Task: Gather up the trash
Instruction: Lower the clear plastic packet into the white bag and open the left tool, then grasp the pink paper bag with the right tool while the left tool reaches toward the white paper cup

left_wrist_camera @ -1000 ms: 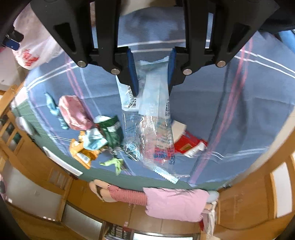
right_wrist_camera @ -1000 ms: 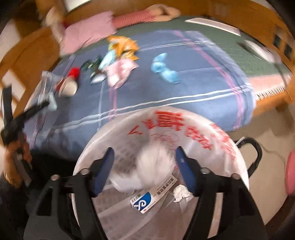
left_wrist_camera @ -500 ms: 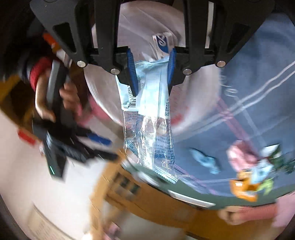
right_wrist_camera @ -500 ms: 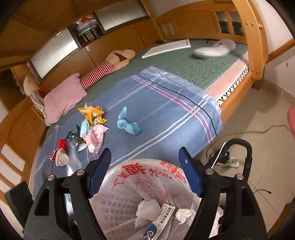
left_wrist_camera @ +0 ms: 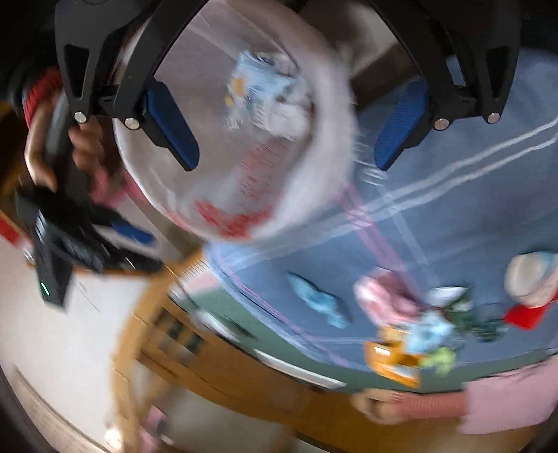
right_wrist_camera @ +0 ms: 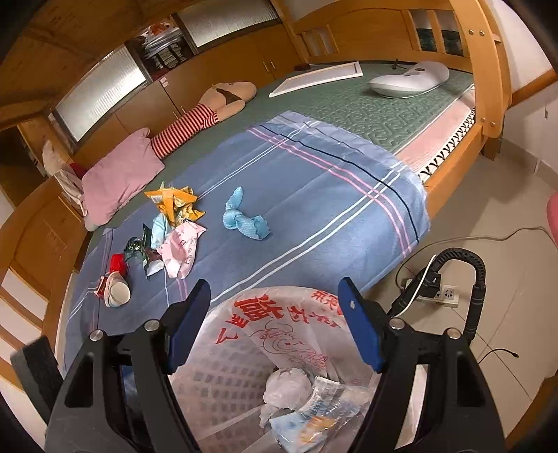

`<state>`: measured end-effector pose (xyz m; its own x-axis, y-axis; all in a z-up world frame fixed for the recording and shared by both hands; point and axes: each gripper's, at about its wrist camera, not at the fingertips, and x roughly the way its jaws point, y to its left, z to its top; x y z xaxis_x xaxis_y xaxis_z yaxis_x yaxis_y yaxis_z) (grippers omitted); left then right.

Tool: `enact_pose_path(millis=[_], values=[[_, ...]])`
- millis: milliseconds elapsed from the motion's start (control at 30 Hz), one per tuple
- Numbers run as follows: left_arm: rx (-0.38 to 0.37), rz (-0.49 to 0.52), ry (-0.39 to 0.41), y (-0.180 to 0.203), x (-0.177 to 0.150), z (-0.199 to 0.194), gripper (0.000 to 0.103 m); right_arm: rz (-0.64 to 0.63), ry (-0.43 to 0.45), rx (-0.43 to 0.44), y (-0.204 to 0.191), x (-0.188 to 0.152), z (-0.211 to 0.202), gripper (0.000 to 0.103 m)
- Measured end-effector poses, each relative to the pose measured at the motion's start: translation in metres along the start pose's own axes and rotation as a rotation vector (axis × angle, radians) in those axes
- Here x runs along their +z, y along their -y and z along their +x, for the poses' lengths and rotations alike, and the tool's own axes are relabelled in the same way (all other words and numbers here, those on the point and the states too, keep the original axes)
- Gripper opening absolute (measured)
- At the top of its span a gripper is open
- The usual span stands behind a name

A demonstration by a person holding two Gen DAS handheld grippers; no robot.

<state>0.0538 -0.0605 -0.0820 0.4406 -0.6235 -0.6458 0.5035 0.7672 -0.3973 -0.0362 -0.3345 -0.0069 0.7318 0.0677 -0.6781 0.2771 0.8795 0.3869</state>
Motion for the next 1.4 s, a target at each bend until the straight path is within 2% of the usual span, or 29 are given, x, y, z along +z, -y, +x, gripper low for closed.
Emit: enact_pose_path(millis=[167, 367, 467, 600, 733, 800, 833, 867, 933, 1000, 1067, 1133, 1200, 1300, 1367, 1400], values=[[0.306, -0.085, 0.068, -0.028, 0.011, -0.009, 0.1, -0.02, -0.007, -0.003, -0.009, -0.001, 0.003, 0.074], [0.58, -0.209, 0.158, -0.059, 0.015, -0.032, 0.1, -0.051, -0.02, 0.007, -0.02, -0.004, 0.007, 0.074], [0.665, -0.235, 0.183, -0.067, 0.013, -0.042, 0.1, -0.083, -0.025, -0.001, -0.028, -0.007, 0.009, 0.074], [0.708, -0.207, 0.225, -0.077, 0.025, -0.058, 0.1, -0.118, -0.06, 0.017, -0.044, -0.005, 0.021, 0.074], [0.883, -0.133, 0.273, -0.099, 0.062, -0.085, 0.1, -0.145, -0.093, 0.058, -0.073, 0.008, 0.044, 0.074], [0.951, -0.159, 0.278, -0.121, 0.073, -0.1, 0.1, -0.195, -0.093, 0.082, -0.1, 0.015, 0.063, 0.074], [0.965, -0.192, 0.284, -0.133, 0.072, -0.106, 0.1, -0.226, -0.09, 0.091, -0.116, 0.016, 0.073, 0.074], [0.972, -0.278, 0.286, -0.151, 0.068, -0.113, 0.1, -0.247, -0.091, 0.1, -0.128, 0.017, 0.082, 0.074], [0.925, -0.468, 0.297, -0.177, 0.058, -0.125, 0.1, -0.286, -0.116, 0.131, -0.158, 0.019, 0.105, 0.074], [0.831, -0.628, 0.384, -0.192, 0.043, -0.142, 0.1, -0.311, -0.149, 0.164, -0.19, 0.018, 0.13, 0.074], [0.803, -0.75, 0.476, -0.203, 0.029, -0.16, 0.1, -0.36, -0.211, 0.196, -0.228, 0.01, 0.161, 0.074], [0.8, -0.847, 0.528, -0.211, 0.018, -0.168, 0.1, -0.42, -0.247, 0.205, -0.26, -0.002, 0.187, 0.074], [0.76, -0.936, 0.56, -0.219, 0.007, -0.171, 0.1, -0.473, -0.294, 0.236, -0.293, -0.018, 0.218, 0.074], [0.672, -1.033, 0.543, -0.234, -0.003, -0.166, 0.1, -0.401, -0.36, 0.32, -0.317, -0.027, 0.254, 0.074], [0.665, -1.05, 0.533, -0.239, -0.007, -0.166, 0.1, -0.367, -0.4, 0.334, -0.328, -0.031, 0.27, 0.074], [0.676, -1.052, 0.536, -0.24, -0.008, -0.168, 0.1, -0.383, -0.418, 0.334, -0.336, -0.036, 0.275, 0.071]])
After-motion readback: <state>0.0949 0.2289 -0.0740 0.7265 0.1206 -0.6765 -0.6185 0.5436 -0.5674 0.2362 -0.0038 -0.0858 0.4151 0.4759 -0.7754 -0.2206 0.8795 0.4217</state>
